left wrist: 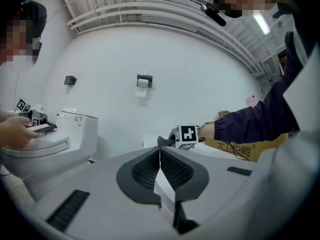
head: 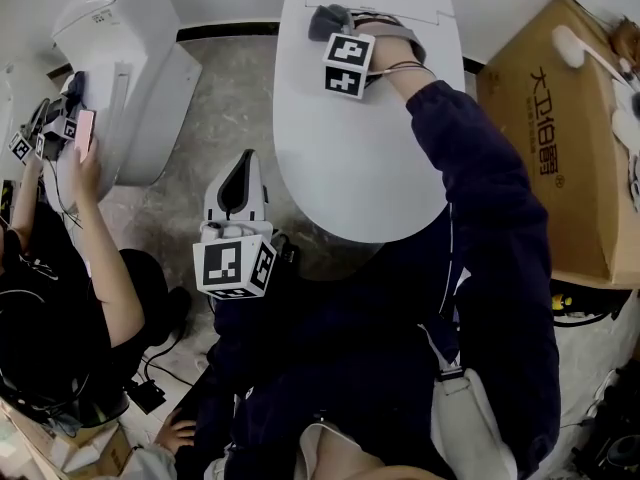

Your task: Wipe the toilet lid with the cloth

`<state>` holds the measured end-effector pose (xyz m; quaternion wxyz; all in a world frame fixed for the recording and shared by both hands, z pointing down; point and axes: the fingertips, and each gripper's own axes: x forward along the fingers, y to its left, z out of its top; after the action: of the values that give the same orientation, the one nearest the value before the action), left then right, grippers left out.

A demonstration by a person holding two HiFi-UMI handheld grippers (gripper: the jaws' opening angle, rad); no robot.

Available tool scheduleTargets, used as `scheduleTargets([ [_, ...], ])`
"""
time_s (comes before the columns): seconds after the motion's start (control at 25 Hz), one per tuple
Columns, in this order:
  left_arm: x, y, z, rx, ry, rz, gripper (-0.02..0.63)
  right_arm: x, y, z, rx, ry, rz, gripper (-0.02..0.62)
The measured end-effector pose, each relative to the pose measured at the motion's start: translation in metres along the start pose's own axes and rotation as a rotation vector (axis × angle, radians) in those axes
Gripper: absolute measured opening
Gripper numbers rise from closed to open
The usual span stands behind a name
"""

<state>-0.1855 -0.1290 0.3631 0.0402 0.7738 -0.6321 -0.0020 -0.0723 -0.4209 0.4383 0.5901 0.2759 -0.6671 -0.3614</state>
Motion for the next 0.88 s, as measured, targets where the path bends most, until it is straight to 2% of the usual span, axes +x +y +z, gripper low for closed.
scheduleTargets([
  [0.32,0.001,0.001,0.010,0.004,-0.018,-0.013,0.015,-0.073,0.063,0.016,-0.032,-0.067,0.140,0.075],
  [0.88,0.002,-0.008,0.019,0.015,-0.028,-0.041,0.015,-0.193,0.165,0.039,-0.061,-0.145,0.292,0.075],
])
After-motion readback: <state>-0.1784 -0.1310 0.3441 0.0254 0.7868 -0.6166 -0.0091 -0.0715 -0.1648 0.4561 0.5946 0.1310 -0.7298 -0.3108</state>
